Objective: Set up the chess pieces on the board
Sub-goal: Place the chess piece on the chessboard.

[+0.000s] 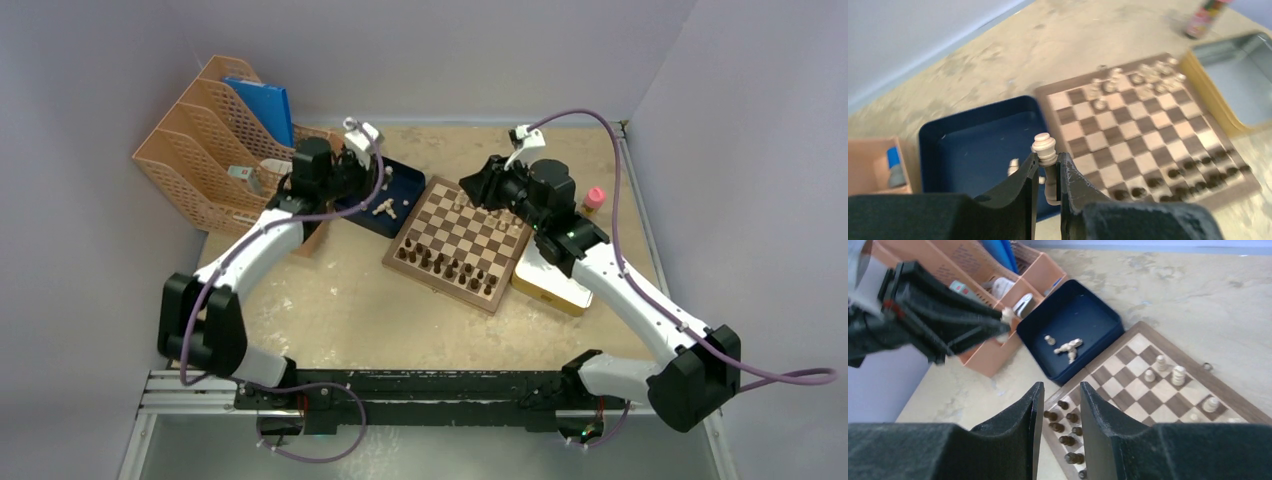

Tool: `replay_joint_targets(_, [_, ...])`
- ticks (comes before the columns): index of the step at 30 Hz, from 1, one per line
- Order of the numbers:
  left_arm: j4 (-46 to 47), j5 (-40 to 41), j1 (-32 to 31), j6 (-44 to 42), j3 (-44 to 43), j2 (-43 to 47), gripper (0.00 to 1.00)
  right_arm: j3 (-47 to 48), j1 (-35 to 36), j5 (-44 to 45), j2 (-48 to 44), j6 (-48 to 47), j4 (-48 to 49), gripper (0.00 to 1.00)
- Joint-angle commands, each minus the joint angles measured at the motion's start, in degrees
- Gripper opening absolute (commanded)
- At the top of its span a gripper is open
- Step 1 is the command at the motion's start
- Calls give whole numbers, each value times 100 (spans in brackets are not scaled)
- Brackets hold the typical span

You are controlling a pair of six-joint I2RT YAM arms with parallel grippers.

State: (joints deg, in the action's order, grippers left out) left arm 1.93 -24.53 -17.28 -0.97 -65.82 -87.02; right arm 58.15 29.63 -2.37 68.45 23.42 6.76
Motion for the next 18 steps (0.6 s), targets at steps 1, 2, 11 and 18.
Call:
replay_joint_targets(1, [1264, -1463, -466, -1538, 1082, 1079, 5, 398, 34, -923, 121, 248, 294, 35])
replay_joint_targets(2, [1383, -1645, -538, -1743, 1281, 1286, 5, 422, 34, -1160, 172, 293, 336, 35])
replay_joint_targets(11, [1604, -2425, -782, -3221, 2166, 2074, 0, 589, 311, -2746, 833, 626, 674, 38])
replay_joint_targets(18, [1392, -2564, -808, -3286, 2051, 1897, 0, 452, 463, -2808, 785, 680, 861, 44])
